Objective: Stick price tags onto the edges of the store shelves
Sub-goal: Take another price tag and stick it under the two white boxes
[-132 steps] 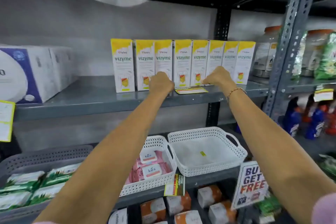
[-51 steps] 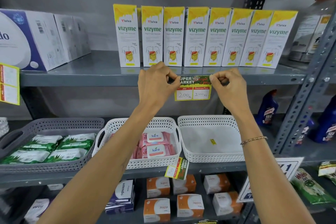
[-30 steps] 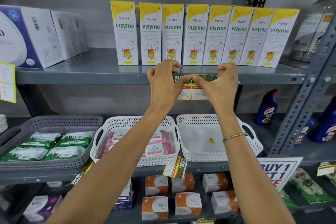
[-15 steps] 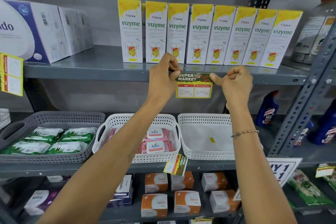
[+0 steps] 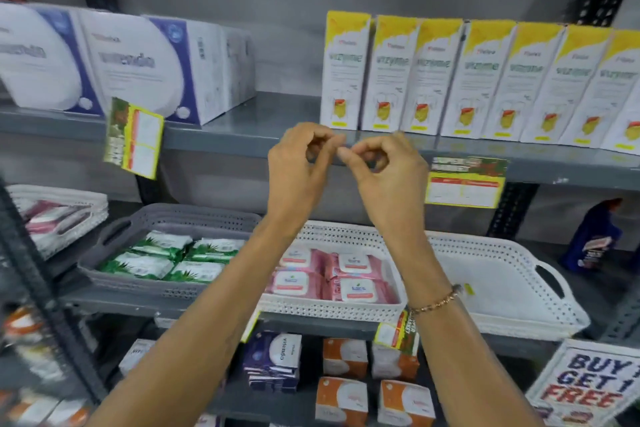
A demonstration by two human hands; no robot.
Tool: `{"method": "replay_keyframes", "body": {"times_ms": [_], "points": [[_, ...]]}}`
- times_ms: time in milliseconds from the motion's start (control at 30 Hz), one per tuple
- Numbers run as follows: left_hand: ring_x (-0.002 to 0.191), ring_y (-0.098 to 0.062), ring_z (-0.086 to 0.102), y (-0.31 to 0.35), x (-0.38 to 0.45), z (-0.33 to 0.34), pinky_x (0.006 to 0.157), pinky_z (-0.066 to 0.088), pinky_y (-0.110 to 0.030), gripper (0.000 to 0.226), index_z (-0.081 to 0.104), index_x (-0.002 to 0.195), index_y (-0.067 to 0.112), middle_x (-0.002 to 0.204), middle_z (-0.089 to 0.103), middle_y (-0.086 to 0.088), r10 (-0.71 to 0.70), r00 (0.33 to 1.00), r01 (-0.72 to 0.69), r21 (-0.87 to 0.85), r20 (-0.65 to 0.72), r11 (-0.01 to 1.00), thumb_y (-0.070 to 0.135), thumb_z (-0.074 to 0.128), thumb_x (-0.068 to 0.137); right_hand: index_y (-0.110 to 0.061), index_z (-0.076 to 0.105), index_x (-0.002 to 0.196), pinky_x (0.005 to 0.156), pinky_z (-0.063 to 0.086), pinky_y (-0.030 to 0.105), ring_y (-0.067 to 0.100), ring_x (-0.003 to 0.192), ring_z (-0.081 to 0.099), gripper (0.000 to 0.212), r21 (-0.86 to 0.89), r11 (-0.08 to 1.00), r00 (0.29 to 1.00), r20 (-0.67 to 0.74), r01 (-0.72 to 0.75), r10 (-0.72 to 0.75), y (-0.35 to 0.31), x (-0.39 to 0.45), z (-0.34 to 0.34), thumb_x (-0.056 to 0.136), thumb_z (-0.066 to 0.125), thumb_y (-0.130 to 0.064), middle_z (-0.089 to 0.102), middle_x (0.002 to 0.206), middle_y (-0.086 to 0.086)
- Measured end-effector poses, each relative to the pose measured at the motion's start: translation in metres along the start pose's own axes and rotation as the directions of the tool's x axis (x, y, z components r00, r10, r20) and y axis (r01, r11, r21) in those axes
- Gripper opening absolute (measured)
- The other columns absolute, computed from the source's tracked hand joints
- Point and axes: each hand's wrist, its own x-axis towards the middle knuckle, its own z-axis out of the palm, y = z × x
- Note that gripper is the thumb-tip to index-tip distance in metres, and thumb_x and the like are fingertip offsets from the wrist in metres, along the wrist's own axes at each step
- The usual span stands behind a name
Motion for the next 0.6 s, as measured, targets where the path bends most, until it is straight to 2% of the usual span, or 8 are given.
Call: {"method": "replay_keyframes", "body": {"times_ms": [133,233,300,400,500,600], "points": [[0.062,0.004,0.053,-0.039,0.013,-0.071,0.063,0.039,-0.006,0.012,0.064,0.084,0.016,0.072,0.061,0.010,-0.115,0.984,0.126,0.073,-0.136,0.989,0.027,0.063,0.089,-0.015,0.067,0.073,0.068,0.041,0.024,0.009,0.066,0.046,0.013,0.033,0.997,0.977,0.200,0.067,-0.073,-0.043,0.005,0.064,0.075,0.075,-0.025,0.058,0.076,0.001],[0.061,0.003,0.052,-0.068,0.019,-0.127,0.062,0.039,-0.008,0.010,0.063,0.086,0.018,0.070,0.059,0.014,-0.178,0.943,0.207,0.079,-0.280,0.975,0.028,0.063,0.089,-0.013,0.069,0.074,0.070,0.043,0.029,0.016,0.070,0.052,0.013,0.036,0.991,0.954,0.269,0.126,-0.131,-0.074,0.010,0.112,0.075,0.074,-0.025,0.062,0.078,0.005],[0.061,0.003,0.051,-0.086,0.021,-0.163,0.062,0.039,-0.008,0.009,0.062,0.088,0.018,0.072,0.059,0.011,-0.214,0.886,0.268,0.077,-0.411,0.960,0.028,0.063,0.089,-0.013,0.070,0.075,0.071,0.047,0.035,0.022,0.076,0.058,0.012,0.027,0.985,0.933,0.318,0.169,-0.169,-0.095,0.012,0.145,0.076,0.072,-0.025,0.064,0.080,0.008],[0.064,0.003,0.050,-0.117,0.019,-0.198,0.063,0.041,-0.012,0.011,0.057,0.092,0.017,0.083,0.060,0.000,-0.325,0.777,0.381,-0.007,-0.539,0.924,0.026,0.062,0.090,-0.015,0.073,0.081,0.069,0.048,0.033,0.022,0.081,0.061,0.013,-0.004,0.970,0.895,0.388,0.242,-0.221,-0.121,0.016,0.180,0.079,0.068,-0.027,0.067,0.084,0.006],[0.068,0.001,0.051,-0.146,0.010,-0.217,0.063,0.044,-0.016,0.021,0.057,0.100,0.010,0.095,0.059,-0.007,-0.434,0.730,0.500,-0.021,-0.528,0.866,0.029,0.058,0.091,-0.023,0.073,0.090,0.071,0.048,0.032,0.022,0.088,0.062,0.012,-0.087,0.950,0.874,0.425,0.300,-0.237,-0.140,0.023,0.209,0.082,0.065,-0.027,0.070,0.092,0.002],[0.075,-0.011,0.055,-0.163,-0.001,-0.223,0.067,0.045,-0.022,0.023,0.061,0.101,0.012,0.100,0.061,-0.012,-0.470,0.760,0.535,0.022,-0.450,0.844,0.033,0.057,0.092,-0.028,0.072,0.093,0.077,0.049,0.035,0.025,0.097,0.062,0.016,-0.177,0.942,0.880,0.438,0.285,-0.184,-0.156,0.030,0.232,0.081,0.064,-0.023,0.071,0.101,0.001]]}}
